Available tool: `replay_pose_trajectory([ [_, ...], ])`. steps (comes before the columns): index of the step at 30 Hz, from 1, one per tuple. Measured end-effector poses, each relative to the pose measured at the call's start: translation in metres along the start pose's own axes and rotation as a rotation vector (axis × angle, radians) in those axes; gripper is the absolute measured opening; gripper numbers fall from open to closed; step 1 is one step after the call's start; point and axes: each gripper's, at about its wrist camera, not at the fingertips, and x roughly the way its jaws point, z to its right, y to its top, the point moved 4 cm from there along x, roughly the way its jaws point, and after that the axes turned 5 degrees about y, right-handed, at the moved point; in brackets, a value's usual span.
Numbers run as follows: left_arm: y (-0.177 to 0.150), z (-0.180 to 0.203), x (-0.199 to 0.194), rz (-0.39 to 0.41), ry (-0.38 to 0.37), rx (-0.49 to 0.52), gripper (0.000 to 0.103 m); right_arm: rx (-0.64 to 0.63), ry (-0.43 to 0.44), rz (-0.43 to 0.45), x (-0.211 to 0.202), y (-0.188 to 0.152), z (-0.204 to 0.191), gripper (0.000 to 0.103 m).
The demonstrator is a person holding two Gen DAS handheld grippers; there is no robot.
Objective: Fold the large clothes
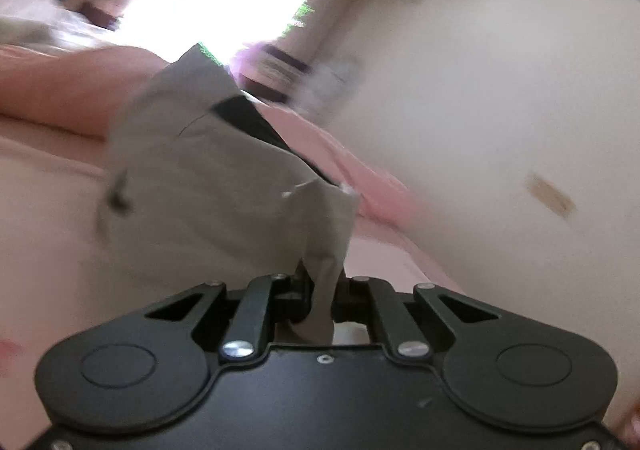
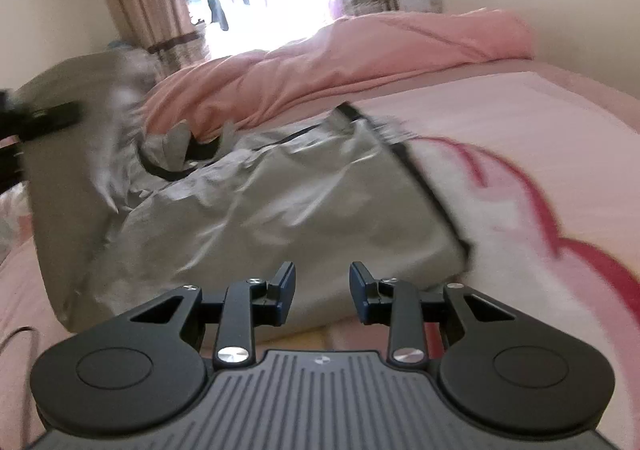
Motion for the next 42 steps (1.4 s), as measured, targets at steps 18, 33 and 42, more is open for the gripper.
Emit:
replay_pose_trajectory([
  [18,-0.051,0.009,-0.007,-0.097,0.250,0.230,0.069,0.355,0.232,0.034,-0.009,0.004,0.041,0.067],
  [33,-0.117,-0.045,-0.001,-0.238,0.389,0.100,0.067,0.503,0.244,-0.068,0.075,0.012,0.015,0.049],
  [42,-0.108,-0.039,0.001,-0.219,0.401,0.100,0.053,0.363,0.289,0.133,0.018,0.054,0.016,0.004],
])
